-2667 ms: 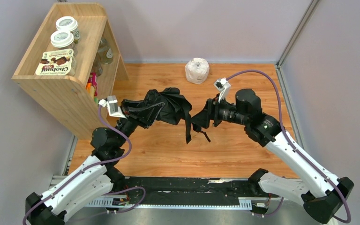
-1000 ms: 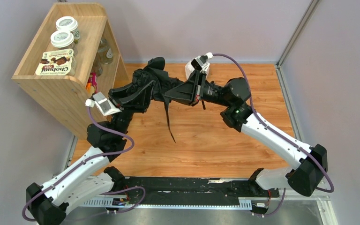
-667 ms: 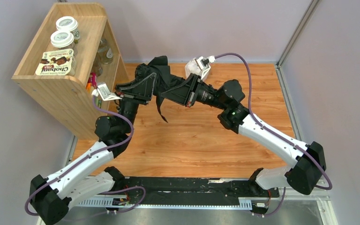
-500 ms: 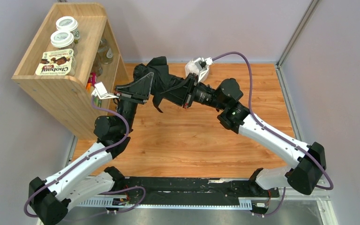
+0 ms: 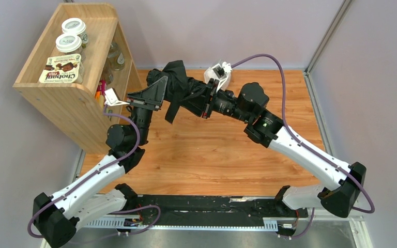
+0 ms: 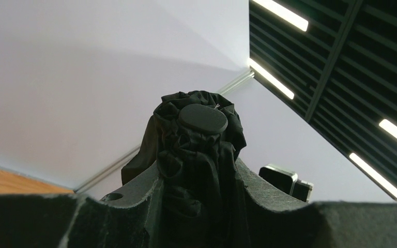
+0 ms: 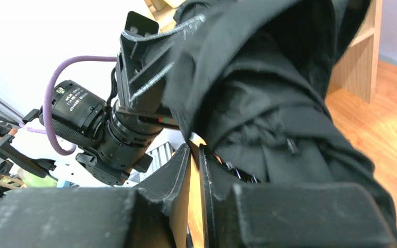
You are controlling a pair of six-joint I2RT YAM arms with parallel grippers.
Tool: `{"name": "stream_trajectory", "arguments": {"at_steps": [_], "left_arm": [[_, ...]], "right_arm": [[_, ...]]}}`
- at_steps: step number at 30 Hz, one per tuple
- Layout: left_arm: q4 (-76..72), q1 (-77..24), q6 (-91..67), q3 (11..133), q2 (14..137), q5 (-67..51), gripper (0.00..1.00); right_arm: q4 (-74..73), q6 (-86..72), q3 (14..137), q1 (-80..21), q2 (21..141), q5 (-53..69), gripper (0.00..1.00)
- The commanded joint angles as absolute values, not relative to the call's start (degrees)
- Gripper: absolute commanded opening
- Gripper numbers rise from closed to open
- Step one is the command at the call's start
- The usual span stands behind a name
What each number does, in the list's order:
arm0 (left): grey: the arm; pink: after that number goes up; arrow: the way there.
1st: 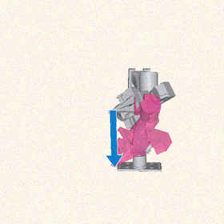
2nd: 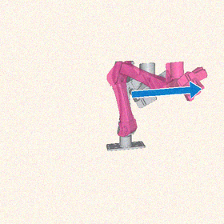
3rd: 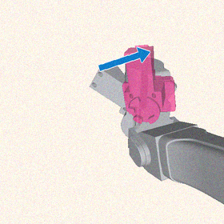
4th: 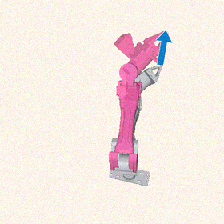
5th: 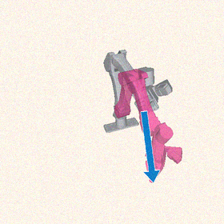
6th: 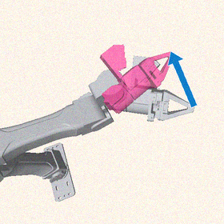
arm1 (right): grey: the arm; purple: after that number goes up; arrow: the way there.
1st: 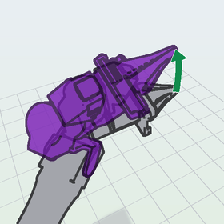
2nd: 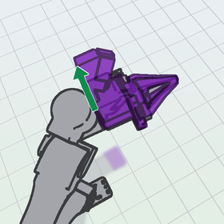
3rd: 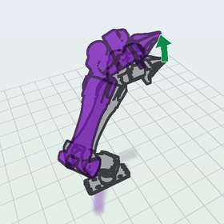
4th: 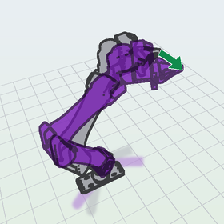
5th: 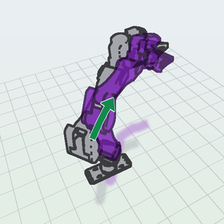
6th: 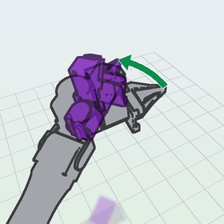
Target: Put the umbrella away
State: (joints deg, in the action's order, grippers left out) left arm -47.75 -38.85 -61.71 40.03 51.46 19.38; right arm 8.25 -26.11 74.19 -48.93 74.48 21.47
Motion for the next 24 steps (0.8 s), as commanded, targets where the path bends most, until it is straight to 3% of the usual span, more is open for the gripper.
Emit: {"name": "stream_trajectory", "arguments": {"at_steps": [1, 9, 14, 20, 24], "left_arm": [[-56.33, -38.41, -64.07, 43.16, 50.62, 21.27, 0.00], [-62.58, -38.41, -63.20, 43.85, 53.70, 20.04, 0.00], [-64.95, -38.41, -59.24, 44.82, 54.23, 19.34, 0.00], [-67.50, -38.41, -57.22, 45.35, 55.28, 19.07, 0.00], [-70.05, -38.41, -57.48, 45.97, 56.16, 18.11, 0.00]], "right_arm": [[-1.47, -29.08, 78.48, -49.22, 72.16, 19.08, 0.20], [-10.27, -31.03, 80.68, -49.22, 70.49, 19.33, 0.34], [-15.37, -31.20, 75.68, -49.31, 64.61, 21.44, 0.58], [-26.44, -33.39, 68.57, -48.17, 54.07, 16.27, 0.98], [-33.56, -36.90, 63.47, -45.10, 47.04, 7.24, 1.00]]}}
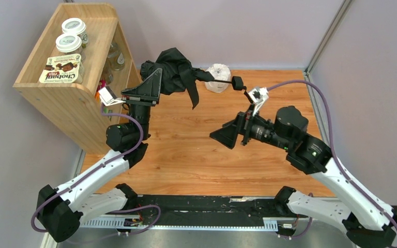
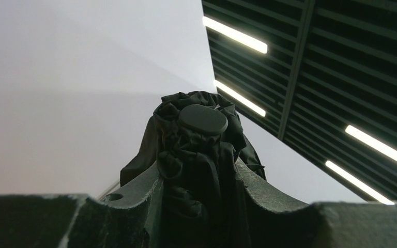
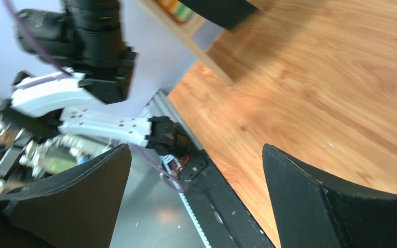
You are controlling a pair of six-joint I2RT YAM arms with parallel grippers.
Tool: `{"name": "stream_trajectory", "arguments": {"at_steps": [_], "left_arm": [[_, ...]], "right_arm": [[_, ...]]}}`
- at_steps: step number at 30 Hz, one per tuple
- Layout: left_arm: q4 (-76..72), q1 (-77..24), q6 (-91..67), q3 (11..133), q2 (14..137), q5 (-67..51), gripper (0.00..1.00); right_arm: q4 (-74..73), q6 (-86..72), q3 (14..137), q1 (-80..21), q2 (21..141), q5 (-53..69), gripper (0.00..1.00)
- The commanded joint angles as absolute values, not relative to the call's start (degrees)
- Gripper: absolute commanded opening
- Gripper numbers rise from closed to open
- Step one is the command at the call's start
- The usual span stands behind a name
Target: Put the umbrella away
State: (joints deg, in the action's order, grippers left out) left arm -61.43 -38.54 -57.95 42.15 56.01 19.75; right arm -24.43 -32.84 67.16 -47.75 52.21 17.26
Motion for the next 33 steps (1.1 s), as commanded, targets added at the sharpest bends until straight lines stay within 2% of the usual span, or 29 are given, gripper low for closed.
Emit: {"name": "stream_trajectory", "arguments": {"at_steps": [1, 4, 6, 9, 11, 13, 14, 16, 20, 23, 33], "left_arm": [[-70.48, -38.41, -57.48, 46.14, 56.08, 17.67, 0.00], [-72.06, -38.41, -57.31, 46.67, 56.69, 15.74, 0.00], [-74.00, -38.41, -57.48, 46.67, 57.39, 14.60, 0.00], [-76.54, -38.41, -58.18, 46.84, 58.18, 13.45, 0.00], [-77.26, -38.41, -58.71, 46.93, 58.36, 12.22, 0.00], [-77.52, -38.41, -58.71, 47.11, 58.62, 11.34, 0.00], [-77.87, -38.41, -58.80, 47.02, 58.80, 11.08, 0.00], [-78.57, -38.41, -58.62, 46.85, 58.80, 10.55, 0.00], [-79.10, -38.41, -57.66, 47.37, 58.71, 8.71, 0.00], [-79.19, -38.41, -57.39, 47.55, 58.89, 7.91, 0.00], [-81.73, -38.41, -55.81, 47.99, 60.99, 2.46, 0.00]], "right_arm": [[-34.01, -40.05, 61.98, -43.70, 45.37, 6.51, 1.00], [-28.16, -53.56, 57.76, -37.64, 42.89, 16.56, 1.00], [-22.52, -68.48, 55.90, -35.17, 44.29, 22.82, 1.00], [-13.40, -82.92, 54.76, -33.49, 47.54, 31.79, 0.98], [-0.86, -95.55, 51.52, -33.49, 49.12, 35.23, 0.91], [10.57, -109.17, 49.05, -33.49, 51.67, 36.82, 0.79], [14.64, -112.55, 48.78, -33.49, 53.42, 37.44, 0.77], [16.26, -115.65, 50.35, -33.49, 56.32, 38.84, 0.78], [21.07, -124.61, 50.71, -33.66, 58.79, 40.34, 0.90], [22.85, -127.52, 51.15, -33.66, 60.03, 43.58, 0.92], [23.03, -135.26, 46.94, -36.03, 58.01, 40.43, 0.84]]}}
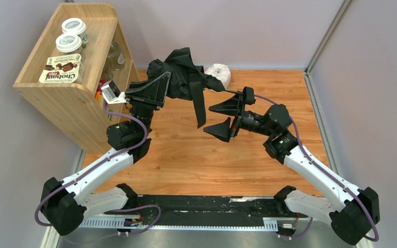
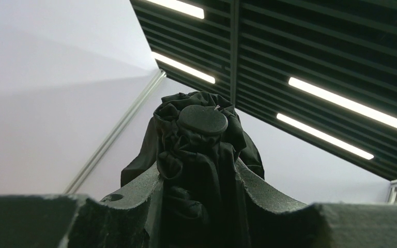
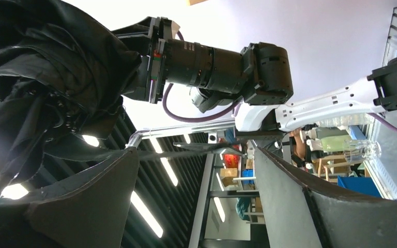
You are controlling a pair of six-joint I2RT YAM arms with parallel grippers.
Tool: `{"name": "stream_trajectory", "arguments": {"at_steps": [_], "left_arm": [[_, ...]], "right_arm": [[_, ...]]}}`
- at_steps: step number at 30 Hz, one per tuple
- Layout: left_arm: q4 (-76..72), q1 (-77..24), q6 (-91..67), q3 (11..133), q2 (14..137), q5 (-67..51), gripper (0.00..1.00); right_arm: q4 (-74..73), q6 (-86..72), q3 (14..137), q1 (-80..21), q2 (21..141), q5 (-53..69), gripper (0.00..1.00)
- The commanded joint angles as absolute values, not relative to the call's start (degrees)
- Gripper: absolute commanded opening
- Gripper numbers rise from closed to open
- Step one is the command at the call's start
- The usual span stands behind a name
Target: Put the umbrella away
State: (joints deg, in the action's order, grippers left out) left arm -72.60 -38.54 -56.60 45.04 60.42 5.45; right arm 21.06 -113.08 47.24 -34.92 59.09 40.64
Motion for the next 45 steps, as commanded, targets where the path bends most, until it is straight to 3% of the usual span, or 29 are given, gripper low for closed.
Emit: {"name": "stream_trajectory", "arguments": {"at_steps": [1, 11, 17, 38, 45], "left_arm": [[-82.09, -38.41, -55.98, 48.16, 61.69, 2.03, 0.00], [-83.93, -38.41, -52.74, 49.48, 63.98, -2.99, 0.00], [-83.93, -38.41, -51.15, 50.71, 64.69, -2.02, 0.00], [-83.94, -37.71, -50.18, 51.94, 68.20, -3.78, 0.00], [-84.02, -37.00, -50.54, 51.07, 68.91, -4.04, 0.00]], "right_arm": [[23.29, -136.22, 46.59, -36.04, 58.01, 39.91, 0.83], [23.99, -138.95, 45.53, -36.39, 57.92, 37.00, 0.82], [25.92, -140.18, 38.33, -35.95, 55.55, 33.84, 0.83], [25.13, -141.50, 41.75, -35.77, 55.90, 35.16, 0.83], [27.25, -143.26, 40.17, -35.68, 56.42, 33.14, 0.63]]}}
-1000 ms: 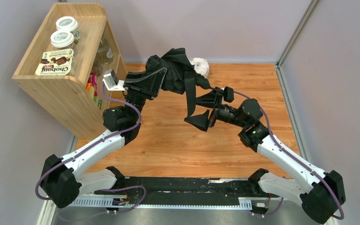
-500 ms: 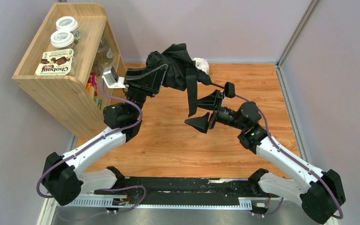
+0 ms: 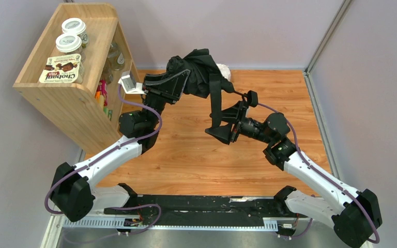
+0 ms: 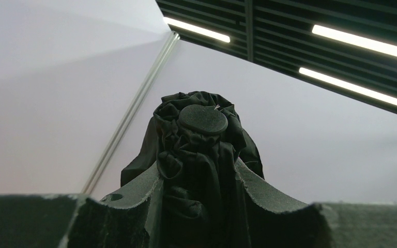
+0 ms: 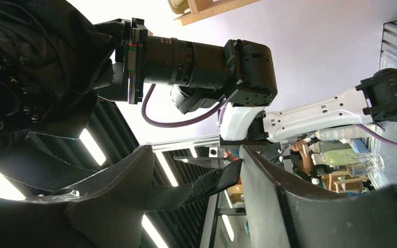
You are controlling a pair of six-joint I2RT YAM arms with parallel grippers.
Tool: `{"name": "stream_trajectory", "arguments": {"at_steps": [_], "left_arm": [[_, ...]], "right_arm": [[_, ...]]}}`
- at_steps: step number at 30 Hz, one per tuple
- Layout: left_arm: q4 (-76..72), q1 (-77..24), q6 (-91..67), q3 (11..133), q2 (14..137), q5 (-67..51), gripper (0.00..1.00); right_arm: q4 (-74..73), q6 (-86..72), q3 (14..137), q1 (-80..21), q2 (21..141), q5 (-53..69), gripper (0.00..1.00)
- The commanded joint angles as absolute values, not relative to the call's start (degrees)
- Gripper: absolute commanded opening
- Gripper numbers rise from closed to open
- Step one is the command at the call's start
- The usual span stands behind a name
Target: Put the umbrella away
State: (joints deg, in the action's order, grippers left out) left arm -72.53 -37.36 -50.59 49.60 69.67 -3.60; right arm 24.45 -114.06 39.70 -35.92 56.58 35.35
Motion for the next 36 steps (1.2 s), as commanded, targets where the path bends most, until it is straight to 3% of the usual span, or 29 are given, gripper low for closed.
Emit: {"name": "stream_trajectory", "arguments": {"at_steps": [1, 7, 10, 11, 13, 15, 25, 31, 36], "left_arm": [[-83.94, -37.00, -50.62, 51.15, 68.91, -4.04, 0.00], [-83.94, -36.91, -50.63, 51.33, 69.17, -4.48, 0.00], [-83.94, -36.83, -50.80, 51.24, 69.08, -4.22, 0.00], [-83.94, -36.74, -50.97, 51.07, 69.00, -3.96, 0.00], [-83.94, -36.48, -50.98, 51.15, 68.82, -3.69, 0.00], [-83.94, -35.95, -51.06, 51.15, 68.64, -3.87, 0.00], [-83.94, -33.31, -51.77, 49.83, 67.85, -5.18, 0.00], [-83.94, -32.87, -51.68, 50.19, 68.03, -8.08, 0.00], [-84.02, -32.87, -50.81, 49.83, 67.77, -10.80, 0.00]], "right_arm": [[27.77, -143.44, 39.90, -35.68, 56.43, 32.79, 0.59], [28.57, -143.79, 39.11, -35.77, 57.04, 32.70, 0.51], [28.47, -143.35, 39.11, -35.68, 57.22, 32.70, 0.40], [28.48, -143.18, 39.02, -35.68, 57.39, 32.78, 0.41], [28.83, -142.56, 38.68, -35.68, 57.74, 33.39, 0.62], [30.66, -142.82, 37.80, -35.60, 57.74, 34.45, 0.71], [30.41, -143.70, 35.42, -34.37, 55.55, 36.38, 0.72], [29.27, -144.40, 35.07, -33.14, 55.55, 37.88, 0.80], [28.56, -145.19, 36.65, -32.96, 56.51, 37.79, 0.79]]}}
